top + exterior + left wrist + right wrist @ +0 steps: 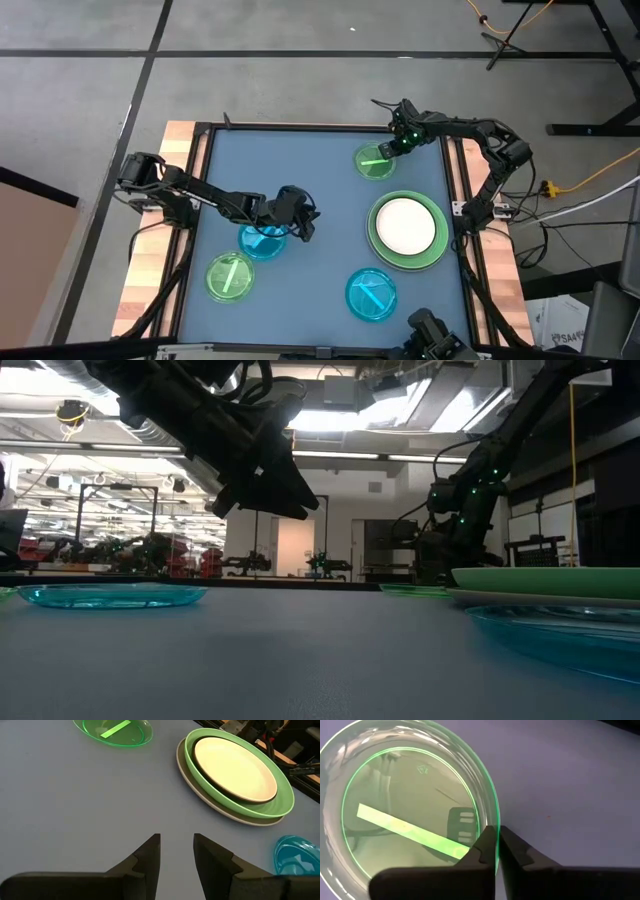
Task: Stack plastic plates
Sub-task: Stack the top green plate on top of the white plate
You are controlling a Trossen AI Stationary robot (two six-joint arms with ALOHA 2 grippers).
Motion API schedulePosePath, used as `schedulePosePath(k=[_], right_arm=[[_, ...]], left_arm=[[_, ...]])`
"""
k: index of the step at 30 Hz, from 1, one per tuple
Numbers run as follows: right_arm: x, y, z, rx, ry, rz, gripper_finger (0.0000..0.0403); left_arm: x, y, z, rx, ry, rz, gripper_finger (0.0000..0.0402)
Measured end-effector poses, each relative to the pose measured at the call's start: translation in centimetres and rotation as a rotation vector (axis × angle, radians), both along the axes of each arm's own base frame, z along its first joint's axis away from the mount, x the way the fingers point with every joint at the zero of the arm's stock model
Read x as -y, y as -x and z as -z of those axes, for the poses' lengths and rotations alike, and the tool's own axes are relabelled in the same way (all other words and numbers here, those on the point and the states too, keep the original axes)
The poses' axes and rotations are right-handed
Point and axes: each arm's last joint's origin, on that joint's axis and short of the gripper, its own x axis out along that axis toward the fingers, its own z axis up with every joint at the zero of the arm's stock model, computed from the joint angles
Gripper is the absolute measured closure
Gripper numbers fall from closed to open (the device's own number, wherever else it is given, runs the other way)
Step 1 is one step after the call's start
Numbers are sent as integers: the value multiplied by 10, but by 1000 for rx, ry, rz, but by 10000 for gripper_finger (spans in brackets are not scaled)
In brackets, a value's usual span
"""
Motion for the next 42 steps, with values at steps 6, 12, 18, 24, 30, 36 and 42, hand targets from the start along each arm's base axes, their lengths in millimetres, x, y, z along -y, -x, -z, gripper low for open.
schedulePosePath(k=[6, 12, 18, 24, 30, 36, 42], right_arm=[[0, 0, 0, 3, 6, -4, 401], [0, -1, 0, 32, -5, -38, 402], [1, -5, -2, 122, -26, -70, 403], [2, -9, -5, 215, -42, -103, 403], [1, -10, -6, 267, -76, -125, 403], [-1, -12, -7, 345, -129, -162, 403], [-3, -14, -9, 435, -193, -202, 403]], left_arm=[[0, 0, 0, 0, 0, 0, 292], [0, 0, 0, 0, 0, 0, 292], [0, 0, 0, 0, 0, 0, 292], [0, 0, 0, 0, 0, 0, 292], [0, 0, 0, 0, 0, 0, 292], [0, 0, 0, 0, 0, 0, 292], [0, 0, 0, 0, 0, 0, 292]])
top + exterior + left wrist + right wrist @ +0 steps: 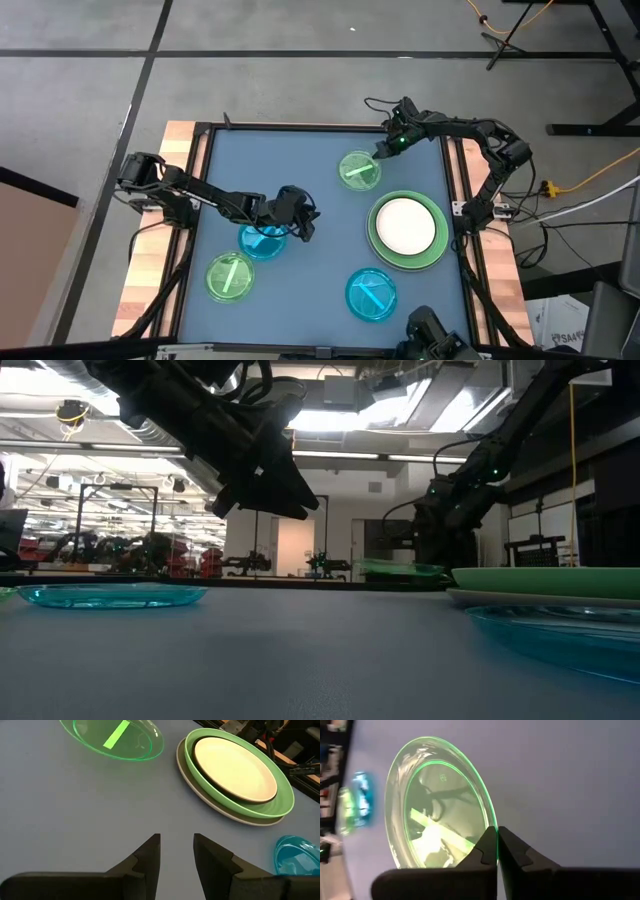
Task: Stack plastic plates
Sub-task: Stack the top green plate on top of the white plate
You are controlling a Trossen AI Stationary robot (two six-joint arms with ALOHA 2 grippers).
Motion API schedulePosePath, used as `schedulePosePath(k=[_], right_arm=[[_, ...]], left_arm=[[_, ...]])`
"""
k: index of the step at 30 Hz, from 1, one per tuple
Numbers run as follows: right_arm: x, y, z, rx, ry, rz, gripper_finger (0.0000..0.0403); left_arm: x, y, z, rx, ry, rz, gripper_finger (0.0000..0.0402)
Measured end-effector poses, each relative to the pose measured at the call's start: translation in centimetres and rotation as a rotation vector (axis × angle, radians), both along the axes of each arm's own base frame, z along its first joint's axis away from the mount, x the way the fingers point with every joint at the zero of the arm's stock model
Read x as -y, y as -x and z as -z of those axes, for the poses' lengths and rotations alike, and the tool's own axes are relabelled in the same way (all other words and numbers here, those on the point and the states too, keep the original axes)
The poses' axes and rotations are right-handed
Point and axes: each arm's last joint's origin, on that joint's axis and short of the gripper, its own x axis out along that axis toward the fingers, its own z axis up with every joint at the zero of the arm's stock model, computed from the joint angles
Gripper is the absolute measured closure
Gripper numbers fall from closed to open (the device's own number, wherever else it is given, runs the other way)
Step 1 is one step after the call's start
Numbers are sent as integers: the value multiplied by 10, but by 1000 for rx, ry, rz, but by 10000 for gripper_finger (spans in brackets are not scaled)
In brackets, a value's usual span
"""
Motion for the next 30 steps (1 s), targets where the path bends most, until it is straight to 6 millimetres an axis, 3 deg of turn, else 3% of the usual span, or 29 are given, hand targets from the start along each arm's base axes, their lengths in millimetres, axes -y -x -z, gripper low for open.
schedulePosePath(k=[15, 24, 30], right_arm=[[-15, 1, -6, 293, -229, -216, 403], [-39, 20, -2, 158, -289, -334, 403], [-55, 33, -11, 29, -272, -440, 403]], left_arm=[[0, 0, 0, 0, 0, 0, 292], [0, 0, 0, 0, 0, 0, 292], [0, 0, 0, 0, 0, 0, 292]])
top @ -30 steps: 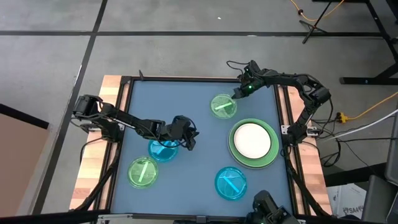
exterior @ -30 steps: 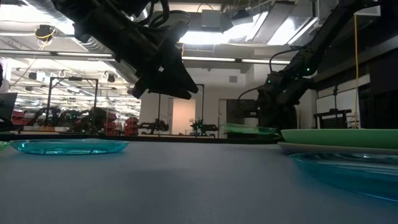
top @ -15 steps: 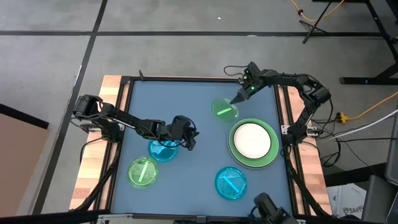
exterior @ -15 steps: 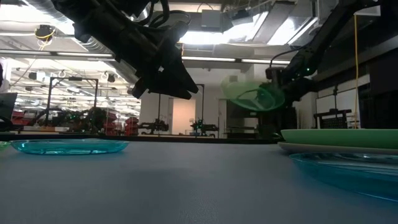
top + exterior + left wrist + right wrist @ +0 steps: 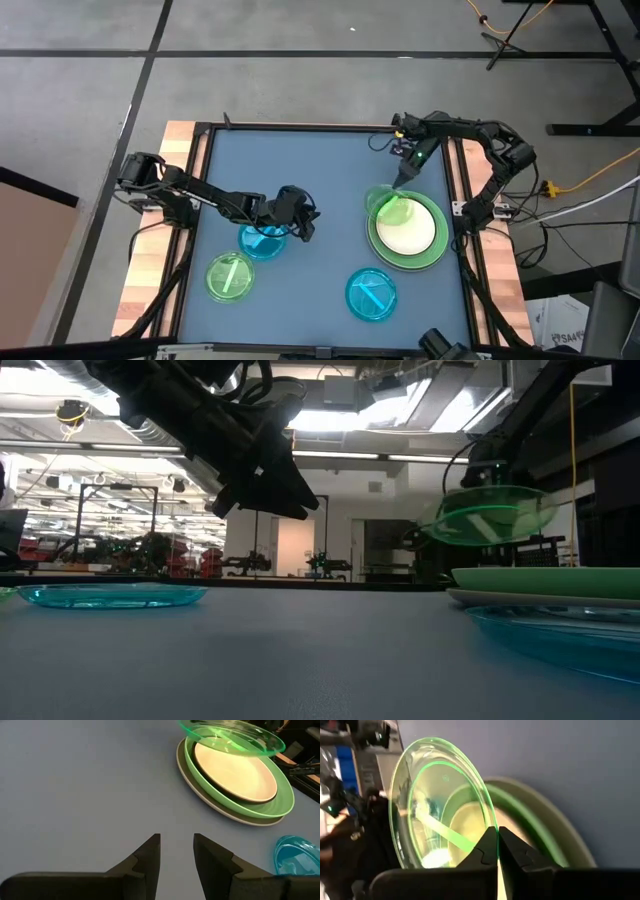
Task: Stack plastic plates
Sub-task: Stack the top green plate on top of the white plate
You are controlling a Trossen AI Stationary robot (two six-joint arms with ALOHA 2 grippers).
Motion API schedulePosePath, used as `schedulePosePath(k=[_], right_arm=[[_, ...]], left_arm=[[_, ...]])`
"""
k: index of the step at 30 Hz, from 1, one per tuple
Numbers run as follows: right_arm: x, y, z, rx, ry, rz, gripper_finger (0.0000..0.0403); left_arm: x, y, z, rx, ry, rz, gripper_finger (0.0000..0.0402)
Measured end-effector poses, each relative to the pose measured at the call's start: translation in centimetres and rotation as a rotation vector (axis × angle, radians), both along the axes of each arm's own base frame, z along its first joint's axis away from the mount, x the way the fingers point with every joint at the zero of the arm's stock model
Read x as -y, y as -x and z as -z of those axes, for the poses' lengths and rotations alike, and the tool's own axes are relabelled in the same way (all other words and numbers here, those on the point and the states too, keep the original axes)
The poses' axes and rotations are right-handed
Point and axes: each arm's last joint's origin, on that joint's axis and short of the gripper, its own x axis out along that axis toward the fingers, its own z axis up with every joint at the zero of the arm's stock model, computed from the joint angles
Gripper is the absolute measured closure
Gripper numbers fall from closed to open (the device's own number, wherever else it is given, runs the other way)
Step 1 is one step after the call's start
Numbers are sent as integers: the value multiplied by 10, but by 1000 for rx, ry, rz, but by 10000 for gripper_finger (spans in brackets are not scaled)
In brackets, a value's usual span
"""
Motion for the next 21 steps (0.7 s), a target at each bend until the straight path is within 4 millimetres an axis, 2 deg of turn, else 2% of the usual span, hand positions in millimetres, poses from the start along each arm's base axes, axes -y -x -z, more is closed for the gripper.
schedulePosePath(k=[5, 11, 21], right_arm=[[-17, 0, -17, -8, 72, -114, 403], [-40, -12, -30, -101, 213, -245, 403], [-69, -31, -31, -231, 397, -444, 403]], left_arm=[[0, 0, 0, 0, 0, 0, 292], [0, 0, 0, 0, 0, 0, 292], [0, 0, 0, 0, 0, 0, 292]])
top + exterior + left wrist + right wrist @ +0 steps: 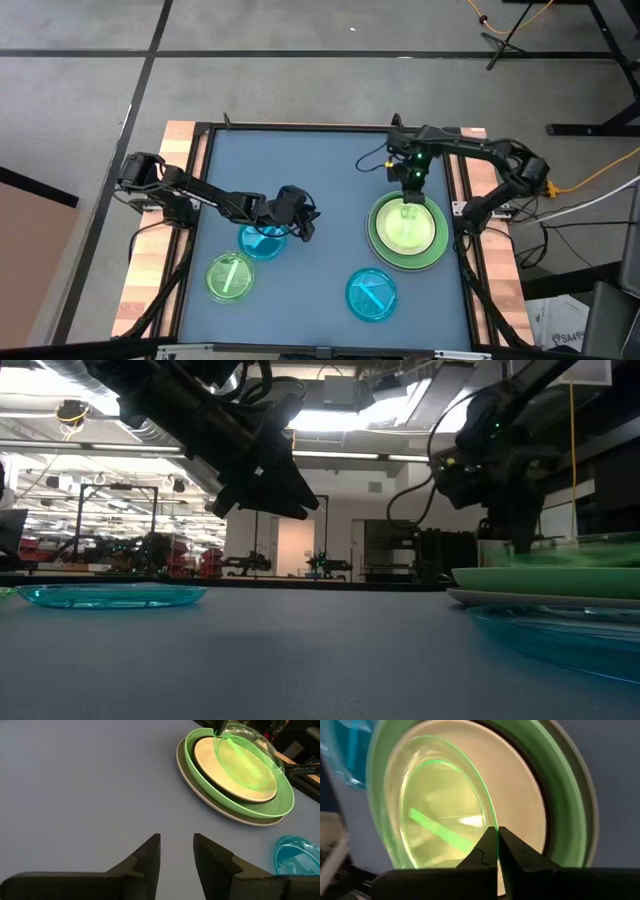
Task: Stack plastic plates
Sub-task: Stack the top green plate on top of the white plate
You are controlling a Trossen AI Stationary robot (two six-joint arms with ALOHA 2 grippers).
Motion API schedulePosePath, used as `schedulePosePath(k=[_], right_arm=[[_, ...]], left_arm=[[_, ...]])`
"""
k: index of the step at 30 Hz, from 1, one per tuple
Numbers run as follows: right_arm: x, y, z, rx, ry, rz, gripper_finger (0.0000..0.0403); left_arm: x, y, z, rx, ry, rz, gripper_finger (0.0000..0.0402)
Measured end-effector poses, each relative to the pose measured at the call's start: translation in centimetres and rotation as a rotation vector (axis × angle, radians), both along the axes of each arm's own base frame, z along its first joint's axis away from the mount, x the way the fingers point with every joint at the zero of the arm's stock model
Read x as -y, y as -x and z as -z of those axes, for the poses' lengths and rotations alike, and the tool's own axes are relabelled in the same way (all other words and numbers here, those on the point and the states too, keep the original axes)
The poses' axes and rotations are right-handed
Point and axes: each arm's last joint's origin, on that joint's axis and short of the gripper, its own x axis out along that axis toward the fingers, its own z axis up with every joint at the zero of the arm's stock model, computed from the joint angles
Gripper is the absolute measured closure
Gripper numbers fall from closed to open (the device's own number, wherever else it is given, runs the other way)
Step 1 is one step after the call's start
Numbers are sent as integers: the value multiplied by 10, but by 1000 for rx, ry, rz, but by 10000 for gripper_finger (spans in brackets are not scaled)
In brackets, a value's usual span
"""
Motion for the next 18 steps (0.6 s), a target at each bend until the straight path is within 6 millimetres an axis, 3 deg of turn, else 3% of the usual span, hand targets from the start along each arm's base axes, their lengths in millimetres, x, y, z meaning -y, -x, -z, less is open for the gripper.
schedulePosePath(k=[7, 18], right_arm=[[-9, -7, 2, -41, 95, -75, 403], [-6, -8, 3, -38, 145, -76, 403]], left_arm=[[0, 0, 0, 0, 0, 0, 292], [-1, 0, 0, 2, 4, -5, 292]])
